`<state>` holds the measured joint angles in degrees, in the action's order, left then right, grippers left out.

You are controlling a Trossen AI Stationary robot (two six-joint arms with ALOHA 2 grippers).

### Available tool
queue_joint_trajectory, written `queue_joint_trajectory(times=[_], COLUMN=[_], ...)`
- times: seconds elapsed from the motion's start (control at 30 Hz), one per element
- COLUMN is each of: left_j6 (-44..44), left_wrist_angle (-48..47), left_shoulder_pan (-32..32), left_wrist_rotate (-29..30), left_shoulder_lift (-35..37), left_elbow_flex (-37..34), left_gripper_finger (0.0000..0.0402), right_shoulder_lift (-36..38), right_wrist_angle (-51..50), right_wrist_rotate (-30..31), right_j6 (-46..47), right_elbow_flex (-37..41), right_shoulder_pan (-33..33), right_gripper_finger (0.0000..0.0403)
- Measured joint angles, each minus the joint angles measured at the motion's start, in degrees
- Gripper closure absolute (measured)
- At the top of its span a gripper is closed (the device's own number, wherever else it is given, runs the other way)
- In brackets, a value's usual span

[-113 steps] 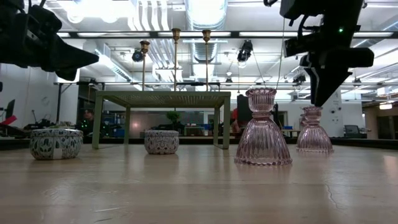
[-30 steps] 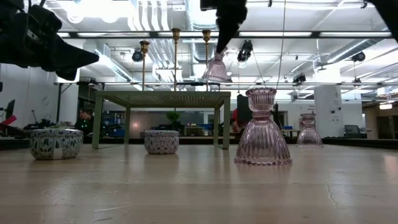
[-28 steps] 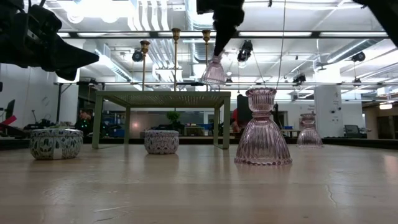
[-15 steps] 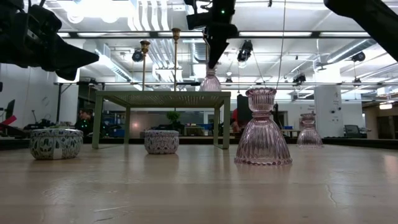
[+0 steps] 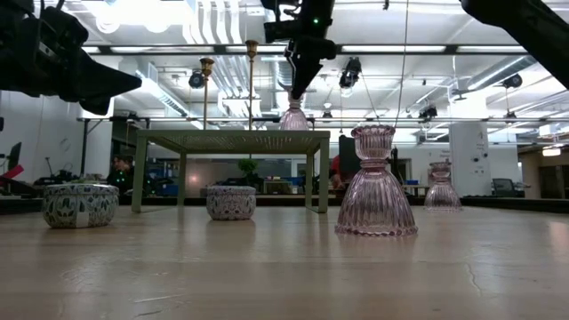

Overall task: Pick & Place candle stick holders
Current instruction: Put the middle pink glass candle holder on the shelf

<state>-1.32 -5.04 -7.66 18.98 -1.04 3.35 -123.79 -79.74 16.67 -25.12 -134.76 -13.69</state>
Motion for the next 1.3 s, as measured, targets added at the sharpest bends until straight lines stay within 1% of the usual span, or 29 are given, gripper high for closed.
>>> queue_joint_trajectory(times=[0.13,0.2,0.6,0.77,0.97,1.1,1.3], left_j6=[0.0,0.0,0.0,0.0,0.0,0.0,0.0], left_wrist_angle=[0.0,0.0,0.0,0.0,0.0,0.0,0.0], left_shoulder_pan=[0.0,0.0,0.0,0.0,0.0,0.0,0.0], left_wrist_rotate=[0.0,0.0,0.0,0.0,0.0,0.0,0.0], left_shoulder_lift=[0.0,0.0,0.0,0.0,0.0,0.0,0.0], left_elbow_flex=[0.0,0.0,0.0,0.0,0.0,0.0,0.0], left_gripper_finger=[0.0390,0.0390,0.0390,0.0390,0.0390,0.0390,0.0390], right_shoulder_lift=[0.0,0.0,0.0,0.0,0.0,0.2,0.3], right_wrist_angle=[0.2,0.2,1.1,1.9,2.2,2.2,2.3], right_wrist_rotate=[0.3,1.6,2.1,6.4,6.5,6.5,6.5], right_j6=[0.7,0.9,0.8,2.2,2.5,2.5,3.7], right_elbow_flex=[0.0,0.0,0.1,0.1,0.1,0.1,0.1], right_shoulder_pan=[-0.3,-0.5,-0.6,-0.6,-0.5,0.0,0.0], right_gripper_finger=[0.0368,0.0367,0.0338,0.0323,0.0313,0.0314,0.0327])
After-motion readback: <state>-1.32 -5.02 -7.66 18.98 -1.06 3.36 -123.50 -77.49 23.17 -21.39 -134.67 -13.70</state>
